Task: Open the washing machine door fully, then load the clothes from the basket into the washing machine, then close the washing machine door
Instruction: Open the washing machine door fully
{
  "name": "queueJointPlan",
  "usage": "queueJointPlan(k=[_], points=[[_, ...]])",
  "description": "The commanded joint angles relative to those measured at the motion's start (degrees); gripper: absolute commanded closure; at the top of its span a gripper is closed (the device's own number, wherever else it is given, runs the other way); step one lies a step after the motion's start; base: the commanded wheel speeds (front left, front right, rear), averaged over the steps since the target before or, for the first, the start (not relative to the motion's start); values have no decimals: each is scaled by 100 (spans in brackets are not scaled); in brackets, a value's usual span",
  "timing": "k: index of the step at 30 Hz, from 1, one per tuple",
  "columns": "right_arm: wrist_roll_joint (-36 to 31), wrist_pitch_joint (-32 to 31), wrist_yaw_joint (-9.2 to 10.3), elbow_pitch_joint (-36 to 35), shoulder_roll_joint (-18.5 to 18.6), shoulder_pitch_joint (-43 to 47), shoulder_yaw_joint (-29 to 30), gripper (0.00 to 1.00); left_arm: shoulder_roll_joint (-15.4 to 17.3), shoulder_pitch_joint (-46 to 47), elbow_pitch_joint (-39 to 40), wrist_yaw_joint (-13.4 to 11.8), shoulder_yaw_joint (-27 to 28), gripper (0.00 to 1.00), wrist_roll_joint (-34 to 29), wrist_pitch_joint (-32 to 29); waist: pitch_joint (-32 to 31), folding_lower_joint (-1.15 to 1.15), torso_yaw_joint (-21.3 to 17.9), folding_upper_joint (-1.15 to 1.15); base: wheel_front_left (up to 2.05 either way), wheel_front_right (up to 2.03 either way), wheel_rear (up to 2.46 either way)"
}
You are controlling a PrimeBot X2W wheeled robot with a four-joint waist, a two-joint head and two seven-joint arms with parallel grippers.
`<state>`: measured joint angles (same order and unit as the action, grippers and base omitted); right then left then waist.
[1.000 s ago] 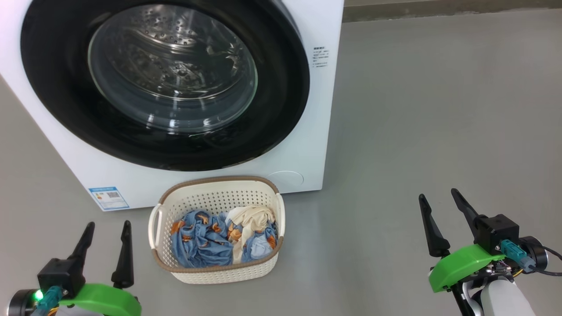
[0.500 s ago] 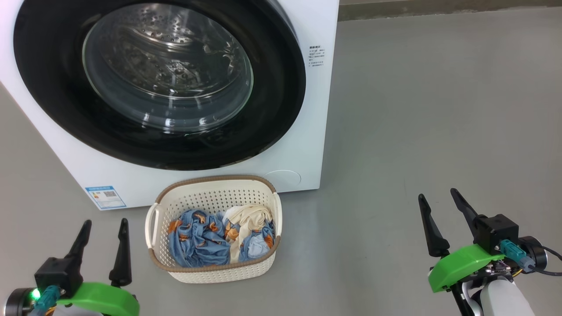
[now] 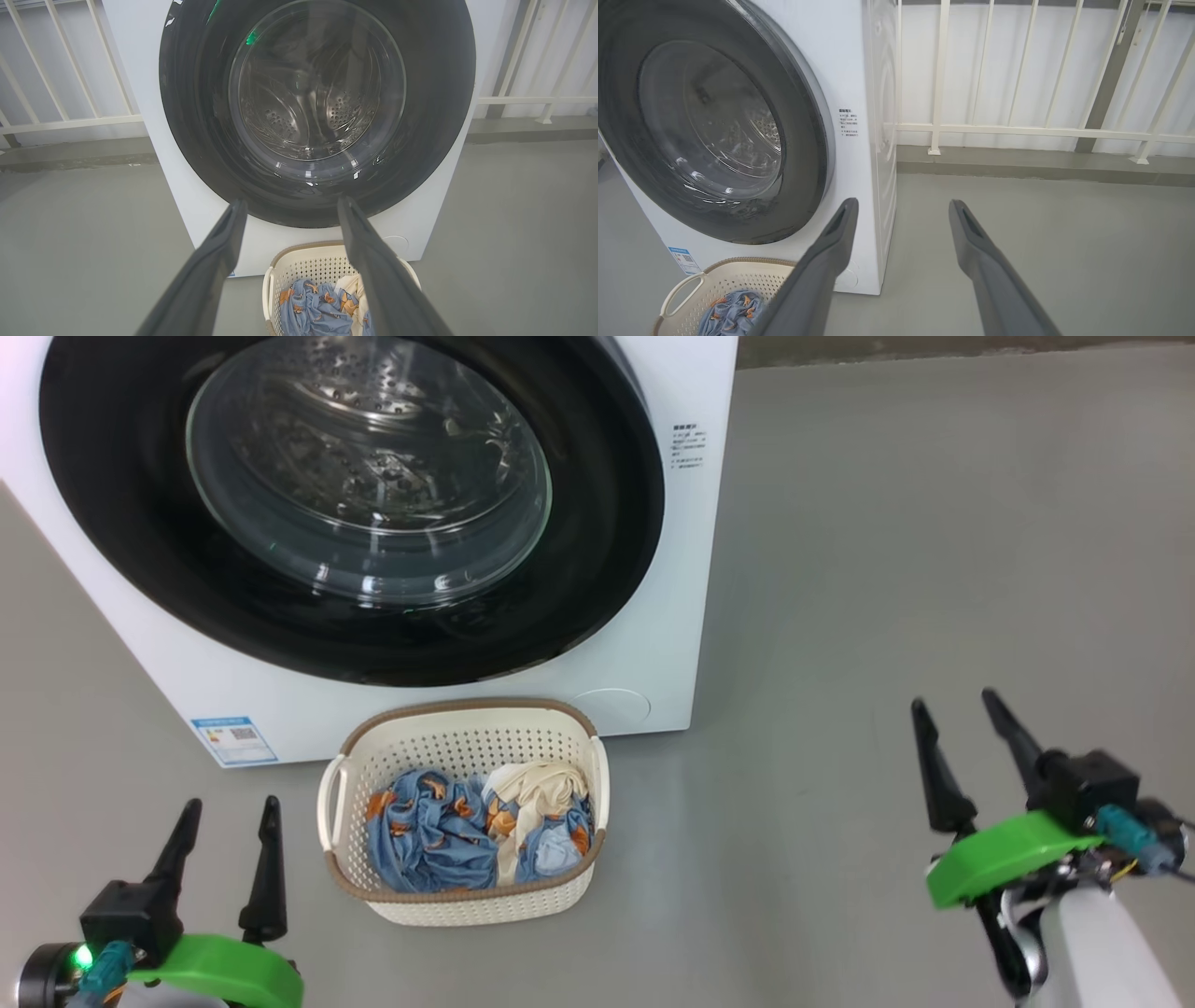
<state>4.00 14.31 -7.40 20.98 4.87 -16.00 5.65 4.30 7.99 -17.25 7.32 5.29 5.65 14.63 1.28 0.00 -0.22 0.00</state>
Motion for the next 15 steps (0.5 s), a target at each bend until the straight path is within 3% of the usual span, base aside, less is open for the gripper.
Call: queueJointPlan(k=[1, 15], points=[[64, 69, -9, -183, 50, -284, -130, 0, 102, 162, 165, -6, 152, 0, -41, 37, 37, 0, 45, 0, 0, 0, 0], [561, 69, -9, -253, 438, -2010, 259, 0, 98, 371, 178, 10, -89, 0, 30, 37, 490, 0, 504, 0, 0, 0, 0]])
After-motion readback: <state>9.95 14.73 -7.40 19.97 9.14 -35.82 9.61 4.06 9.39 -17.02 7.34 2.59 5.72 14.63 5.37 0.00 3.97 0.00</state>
